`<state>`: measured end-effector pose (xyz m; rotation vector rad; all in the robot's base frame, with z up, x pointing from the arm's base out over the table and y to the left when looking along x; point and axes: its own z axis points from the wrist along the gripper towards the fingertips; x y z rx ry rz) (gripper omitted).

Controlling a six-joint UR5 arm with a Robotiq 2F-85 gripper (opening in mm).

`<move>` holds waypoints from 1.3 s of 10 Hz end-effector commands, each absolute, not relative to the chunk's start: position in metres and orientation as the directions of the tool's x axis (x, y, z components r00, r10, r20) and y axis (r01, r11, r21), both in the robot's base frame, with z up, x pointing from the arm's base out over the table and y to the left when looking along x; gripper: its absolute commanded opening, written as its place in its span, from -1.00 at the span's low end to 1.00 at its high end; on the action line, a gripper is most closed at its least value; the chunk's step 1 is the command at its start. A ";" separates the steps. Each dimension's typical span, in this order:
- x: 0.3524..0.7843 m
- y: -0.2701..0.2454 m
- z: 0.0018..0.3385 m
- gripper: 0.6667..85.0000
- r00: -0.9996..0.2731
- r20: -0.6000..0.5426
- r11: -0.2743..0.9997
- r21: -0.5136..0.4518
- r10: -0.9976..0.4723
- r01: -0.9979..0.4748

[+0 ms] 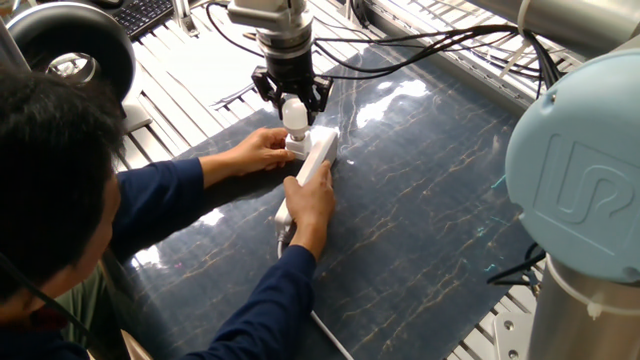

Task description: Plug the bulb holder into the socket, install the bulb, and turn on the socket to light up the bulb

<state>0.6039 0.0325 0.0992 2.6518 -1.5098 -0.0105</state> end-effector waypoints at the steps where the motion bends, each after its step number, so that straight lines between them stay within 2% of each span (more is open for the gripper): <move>1: 0.605 0.034 0.099 -0.99 0.506 0.029 -0.503 0.075 -0.862 -0.861; 11: 0.601 0.037 0.098 -0.99 0.445 0.021 -0.442 0.094 -0.895 -0.892; 13: 0.599 0.038 0.099 -0.99 0.398 0.009 -0.395 0.099 -0.917 -0.913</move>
